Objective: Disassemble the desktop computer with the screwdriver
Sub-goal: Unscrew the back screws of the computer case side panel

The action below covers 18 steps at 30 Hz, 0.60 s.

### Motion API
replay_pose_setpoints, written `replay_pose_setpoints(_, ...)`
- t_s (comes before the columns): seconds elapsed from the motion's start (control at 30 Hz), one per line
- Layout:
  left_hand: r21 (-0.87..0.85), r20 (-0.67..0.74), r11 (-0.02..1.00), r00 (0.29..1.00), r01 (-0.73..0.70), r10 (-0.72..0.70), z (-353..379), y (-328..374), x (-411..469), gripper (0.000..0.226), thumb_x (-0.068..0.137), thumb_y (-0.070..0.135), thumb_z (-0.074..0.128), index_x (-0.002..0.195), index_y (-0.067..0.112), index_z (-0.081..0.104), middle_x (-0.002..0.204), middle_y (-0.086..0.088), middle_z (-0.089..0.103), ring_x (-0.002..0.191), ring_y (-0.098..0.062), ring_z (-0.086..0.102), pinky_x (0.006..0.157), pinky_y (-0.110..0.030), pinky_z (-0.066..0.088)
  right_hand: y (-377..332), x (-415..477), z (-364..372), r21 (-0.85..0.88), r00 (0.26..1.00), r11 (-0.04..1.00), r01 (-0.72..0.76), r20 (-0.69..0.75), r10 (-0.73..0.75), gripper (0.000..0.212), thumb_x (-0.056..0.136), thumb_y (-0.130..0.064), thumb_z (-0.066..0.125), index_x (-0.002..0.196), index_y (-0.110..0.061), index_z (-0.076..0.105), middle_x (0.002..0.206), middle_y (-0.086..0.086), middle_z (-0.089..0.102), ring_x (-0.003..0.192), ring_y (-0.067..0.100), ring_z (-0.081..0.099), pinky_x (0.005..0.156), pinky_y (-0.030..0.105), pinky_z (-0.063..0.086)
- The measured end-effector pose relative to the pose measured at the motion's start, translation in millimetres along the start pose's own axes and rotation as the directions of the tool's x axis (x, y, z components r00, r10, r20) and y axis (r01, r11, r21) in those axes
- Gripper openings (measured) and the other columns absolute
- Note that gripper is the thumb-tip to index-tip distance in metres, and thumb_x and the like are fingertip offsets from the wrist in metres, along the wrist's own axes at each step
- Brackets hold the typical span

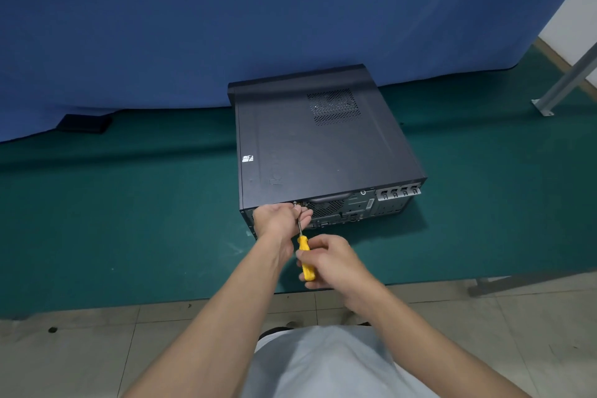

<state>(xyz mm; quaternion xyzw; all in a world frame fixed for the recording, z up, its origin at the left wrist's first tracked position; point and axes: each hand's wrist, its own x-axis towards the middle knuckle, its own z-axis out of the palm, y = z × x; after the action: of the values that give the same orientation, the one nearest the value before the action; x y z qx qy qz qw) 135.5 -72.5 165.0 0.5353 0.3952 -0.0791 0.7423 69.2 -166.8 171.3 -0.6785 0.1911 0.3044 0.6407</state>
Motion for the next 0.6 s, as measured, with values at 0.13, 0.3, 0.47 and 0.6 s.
replay_pose_setpoints(0.13, -0.055, 0.068, 0.998, 0.997, 0.040, -0.036, -1, 3, -1, 0.011, 0.092, -0.016, 0.046, 0.090, -0.008, 0.053, 0.080, -0.026, 0.063, 0.070, -0.030, 0.067, 0.058, -0.028, 0.060, -4, -4, -12, 0.425, 0.962, 0.890, -0.165, 0.270, 0.049, 0.016, 0.094, 0.004, 0.050, 0.109, 0.005, 0.057, 0.091, 0.020, 0.063, 0.068, 0.026, 0.066, 0.062, 0.032, 0.057)
replay_pose_setpoints(0.3, 0.057, 0.044, 0.998, 0.999, -0.024, 0.022, -4, -3, 0, 0.010, 0.083, -0.014, 0.063, 0.090, -0.007, 0.059, 0.087, -0.023, 0.068, 0.073, -0.029, 0.071, 0.062, -0.029, 0.059, 1, -3, 6, -0.210, 0.982, 0.977, 0.036, -0.172, -0.073, 0.021, 0.088, -0.004, 0.064, 0.108, -0.006, 0.058, 0.091, 0.009, 0.061, 0.060, 0.022, 0.069, 0.058, 0.035, 0.060)
replay_pose_setpoints(0.47, 0.084, -0.032, 0.995, 0.998, -0.058, 0.061, -1, -5, 1, 0.014, 0.086, -0.016, 0.058, 0.086, -0.002, 0.058, 0.085, -0.022, 0.067, 0.074, -0.028, 0.072, 0.062, -0.028, 0.058, 4, -2, 6, -0.153, 0.991, 0.987, 0.056, -0.110, -0.073, 0.020, 0.088, -0.006, 0.064, 0.106, -0.008, 0.056, 0.093, 0.010, 0.063, 0.061, 0.018, 0.069, 0.057, 0.031, 0.059)
replay_pose_setpoints(0.6, -0.027, 0.049, 1.000, 0.999, 0.005, -0.004, 0, 0, -2, 0.014, 0.091, -0.017, 0.047, 0.086, -0.005, 0.054, 0.082, -0.025, 0.063, 0.075, -0.032, 0.068, 0.056, -0.027, 0.059, -3, -6, -10, 0.458, 0.943, 0.856, -0.240, 0.318, 0.095, 0.015, 0.095, 0.003, 0.050, 0.108, 0.008, 0.056, 0.092, 0.025, 0.062, 0.074, 0.033, 0.068, 0.066, 0.037, 0.059)
